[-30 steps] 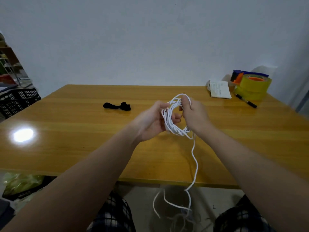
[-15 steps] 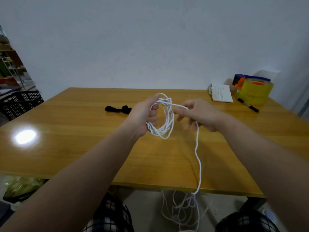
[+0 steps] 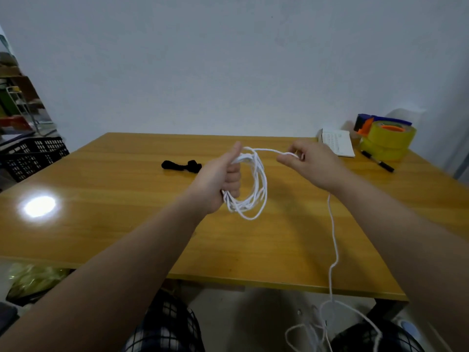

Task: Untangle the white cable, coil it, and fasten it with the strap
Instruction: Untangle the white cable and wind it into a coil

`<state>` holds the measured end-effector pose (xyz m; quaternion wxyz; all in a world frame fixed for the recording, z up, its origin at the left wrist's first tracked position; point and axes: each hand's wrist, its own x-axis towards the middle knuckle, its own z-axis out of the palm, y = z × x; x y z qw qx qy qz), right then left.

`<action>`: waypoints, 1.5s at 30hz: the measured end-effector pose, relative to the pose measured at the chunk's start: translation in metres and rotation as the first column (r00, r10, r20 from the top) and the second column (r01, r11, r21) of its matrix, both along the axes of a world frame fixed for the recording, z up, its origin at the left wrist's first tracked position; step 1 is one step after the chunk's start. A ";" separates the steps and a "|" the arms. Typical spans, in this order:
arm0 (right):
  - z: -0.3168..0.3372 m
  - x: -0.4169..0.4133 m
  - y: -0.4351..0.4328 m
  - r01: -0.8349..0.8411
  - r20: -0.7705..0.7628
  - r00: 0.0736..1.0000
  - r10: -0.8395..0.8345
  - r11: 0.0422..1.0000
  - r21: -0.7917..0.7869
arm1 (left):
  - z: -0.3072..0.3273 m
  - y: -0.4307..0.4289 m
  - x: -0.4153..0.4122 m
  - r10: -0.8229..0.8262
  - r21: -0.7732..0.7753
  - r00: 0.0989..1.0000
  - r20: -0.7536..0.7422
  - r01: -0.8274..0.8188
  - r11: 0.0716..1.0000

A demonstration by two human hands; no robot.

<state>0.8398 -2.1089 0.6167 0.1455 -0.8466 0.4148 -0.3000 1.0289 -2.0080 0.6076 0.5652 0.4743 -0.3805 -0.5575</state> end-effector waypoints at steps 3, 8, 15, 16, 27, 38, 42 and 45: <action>-0.010 -0.007 -0.003 -0.074 -0.106 0.992 0.073 0.997 -0.011 | 0.002 -0.003 0.011 0.061 -0.010 0.984 -0.166 -0.063 0.998; -0.028 -0.007 -0.001 -0.007 0.240 0.971 -0.001 0.999 0.034 | 0.009 -0.001 0.018 0.171 -0.097 0.964 -0.205 -0.194 0.976; -0.033 0.015 -0.008 0.289 0.222 0.881 -0.418 0.847 0.446 | 0.019 -0.002 -0.014 0.052 -0.131 0.958 -0.280 -0.091 0.987; -0.035 0.016 -0.008 0.302 0.163 0.904 -0.395 0.861 0.410 | 0.021 -0.003 -0.013 0.043 -0.138 0.945 -0.324 -0.092 0.986; -0.039 0.005 0.031 -0.227 -0.062 0.963 0.263 0.913 0.340 | 0.020 -0.025 0.035 0.404 -0.102 0.817 -0.411 -0.482 0.870; -0.001 0.019 0.043 -0.229 -0.238 0.955 0.177 0.950 -0.213 | -0.004 -0.030 0.012 0.399 -0.146 0.830 0.391 -0.372 0.917; 0.015 0.024 0.040 -0.244 -0.219 0.958 0.185 0.927 -0.286 | -0.009 -0.023 -0.002 0.170 -0.138 0.753 0.635 -0.107 0.985; 0.018 0.023 0.033 -0.238 -0.160 0.967 0.199 0.931 -0.277 | -0.012 -0.016 -0.008 0.036 -0.096 0.766 0.642 0.034 0.995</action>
